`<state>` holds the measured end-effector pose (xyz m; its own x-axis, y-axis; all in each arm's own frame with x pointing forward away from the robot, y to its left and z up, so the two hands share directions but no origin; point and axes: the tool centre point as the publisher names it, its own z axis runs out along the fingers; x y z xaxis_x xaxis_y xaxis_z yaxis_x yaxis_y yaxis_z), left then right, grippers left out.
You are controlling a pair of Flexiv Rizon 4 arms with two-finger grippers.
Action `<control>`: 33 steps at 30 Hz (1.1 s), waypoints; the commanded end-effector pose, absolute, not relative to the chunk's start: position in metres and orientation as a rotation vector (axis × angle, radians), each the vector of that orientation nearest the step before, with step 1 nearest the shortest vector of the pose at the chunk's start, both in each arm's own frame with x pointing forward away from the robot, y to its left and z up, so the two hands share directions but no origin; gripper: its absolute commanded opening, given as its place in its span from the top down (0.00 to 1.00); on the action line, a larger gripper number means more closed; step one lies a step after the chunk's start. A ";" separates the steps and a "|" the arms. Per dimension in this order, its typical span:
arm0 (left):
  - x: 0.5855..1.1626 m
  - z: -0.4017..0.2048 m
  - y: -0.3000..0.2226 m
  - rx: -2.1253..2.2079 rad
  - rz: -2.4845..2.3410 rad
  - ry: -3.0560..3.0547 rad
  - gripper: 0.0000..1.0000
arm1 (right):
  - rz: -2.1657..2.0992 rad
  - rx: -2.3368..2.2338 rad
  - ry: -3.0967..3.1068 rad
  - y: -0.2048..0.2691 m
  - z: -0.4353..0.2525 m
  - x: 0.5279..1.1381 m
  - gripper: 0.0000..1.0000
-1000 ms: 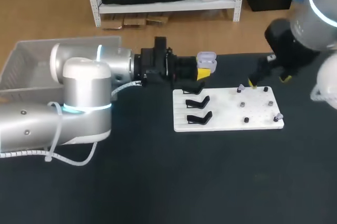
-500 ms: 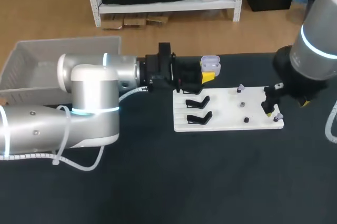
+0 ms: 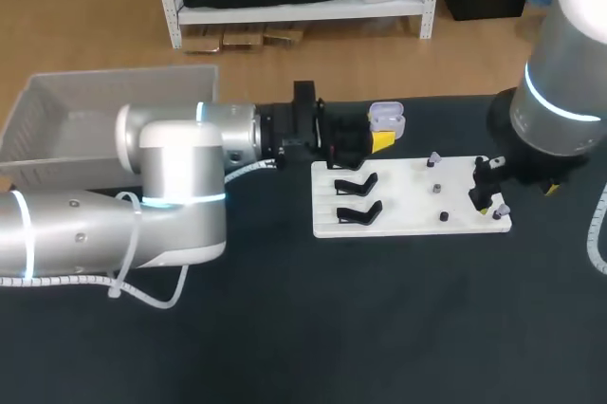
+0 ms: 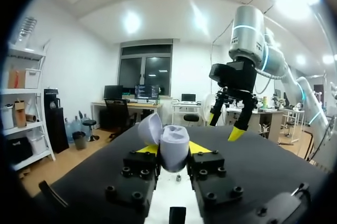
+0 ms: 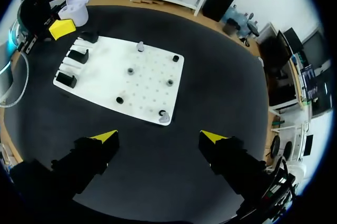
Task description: Pick up each earbud case from the left stands, insert the matching earbuds, close the lid, and place the case in the box.
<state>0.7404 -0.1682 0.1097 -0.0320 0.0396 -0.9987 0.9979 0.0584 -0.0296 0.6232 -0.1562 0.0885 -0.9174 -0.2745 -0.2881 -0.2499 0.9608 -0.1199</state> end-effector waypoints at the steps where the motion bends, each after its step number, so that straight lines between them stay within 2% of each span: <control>1: 0.739 0.108 -0.171 1.185 -1.173 1.285 1.00 | -0.081 -0.390 2.823 -0.158 0.076 0.628 0.00; 14: 0.736 0.109 -0.171 1.187 -1.187 1.289 1.00 | -0.066 -0.489 2.911 -0.168 0.046 0.624 0.00; 17: 0.736 0.109 -0.171 1.187 -1.187 1.289 1.00 | -0.071 -0.522 2.918 -0.168 0.043 0.628 0.24; 19: 0.736 0.109 -0.171 1.187 -1.187 1.289 1.00 | -0.081 -0.533 2.919 -0.168 0.041 0.632 0.26; 22: 0.736 0.109 -0.171 1.187 -1.187 1.289 1.00 | -0.083 -0.543 2.921 -0.168 0.039 0.637 0.37; 31: 0.736 0.109 -0.171 1.187 -1.187 1.289 1.00 | 0.052 -0.482 2.946 -0.168 0.045 0.649 0.38; 33: 0.736 0.109 -0.171 1.187 -1.187 1.289 1.00 | 0.052 -0.484 2.946 -0.168 0.049 0.650 0.42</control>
